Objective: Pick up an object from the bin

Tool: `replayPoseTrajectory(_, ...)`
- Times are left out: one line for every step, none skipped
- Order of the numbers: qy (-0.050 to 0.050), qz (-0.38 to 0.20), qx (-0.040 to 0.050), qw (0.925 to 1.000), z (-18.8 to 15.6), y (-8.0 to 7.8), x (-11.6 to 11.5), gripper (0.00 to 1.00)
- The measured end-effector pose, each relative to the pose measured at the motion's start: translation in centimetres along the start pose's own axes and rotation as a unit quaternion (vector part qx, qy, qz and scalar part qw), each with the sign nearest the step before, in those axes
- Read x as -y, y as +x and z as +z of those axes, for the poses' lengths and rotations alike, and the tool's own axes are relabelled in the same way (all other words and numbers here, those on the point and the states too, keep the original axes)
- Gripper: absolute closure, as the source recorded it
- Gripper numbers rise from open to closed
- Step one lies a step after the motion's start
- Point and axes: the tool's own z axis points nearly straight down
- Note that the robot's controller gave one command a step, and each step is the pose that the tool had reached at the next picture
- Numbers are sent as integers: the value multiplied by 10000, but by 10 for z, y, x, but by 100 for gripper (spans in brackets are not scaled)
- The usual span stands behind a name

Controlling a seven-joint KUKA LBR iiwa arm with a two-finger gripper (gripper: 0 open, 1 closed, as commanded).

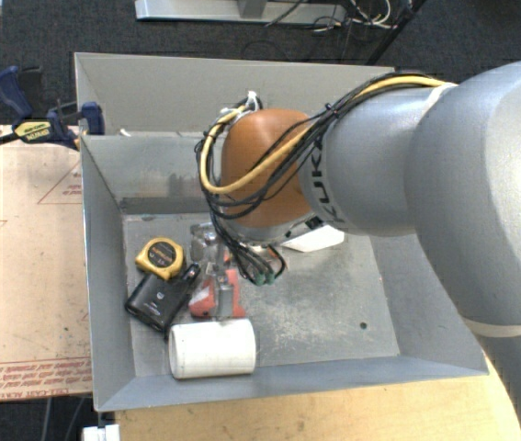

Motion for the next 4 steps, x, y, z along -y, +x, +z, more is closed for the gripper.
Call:
replayPoseTrajectory(-4,-1649,-28,9863,32,37,50,100)
replayPoseTrajectory(-4,-1648,-27,9863,32,37,50,100)
replayPoseTrajectory(-7,-1545,-42,9880,32,28,45,100)
replayPoseTrajectory(-9,-1430,-26,9897,28,26,39,100)
